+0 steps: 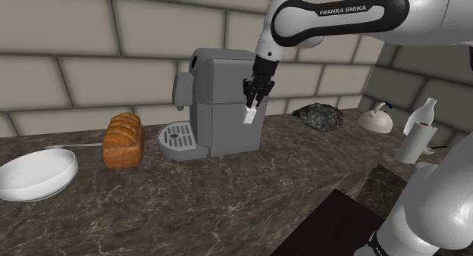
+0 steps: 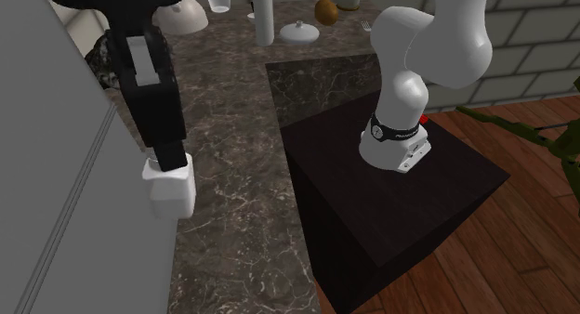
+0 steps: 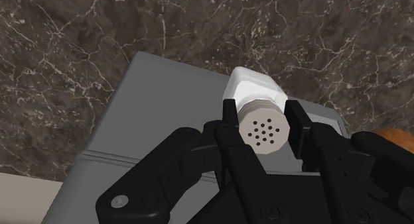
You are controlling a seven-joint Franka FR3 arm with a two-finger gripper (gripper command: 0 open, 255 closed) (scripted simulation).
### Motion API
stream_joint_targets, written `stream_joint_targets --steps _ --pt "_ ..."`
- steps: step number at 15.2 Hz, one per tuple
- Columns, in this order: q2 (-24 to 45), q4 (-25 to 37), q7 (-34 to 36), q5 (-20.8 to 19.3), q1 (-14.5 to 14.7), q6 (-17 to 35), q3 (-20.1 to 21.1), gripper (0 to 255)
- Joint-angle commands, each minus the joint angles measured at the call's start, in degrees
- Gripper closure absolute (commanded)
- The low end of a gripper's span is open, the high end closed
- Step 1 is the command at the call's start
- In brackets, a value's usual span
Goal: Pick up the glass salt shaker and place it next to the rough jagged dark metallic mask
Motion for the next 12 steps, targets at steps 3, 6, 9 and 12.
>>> stream_joint_targets --steps 3,6,9,12 --pt "-2.62 -2.55 -5.39 0.31 -2.04 -0.58 -3.26 255" --pt "-4.10 -3.99 -9.56 0.27 -3.63 -1.04 -5.90 255" --pt "-5.06 -4.84 -13.73 0.06 -5.22 -1.57 -8.61 255" --pt "-5.48 -5.10 -17.89 -0.25 -6.81 -2.16 -11.36 255"
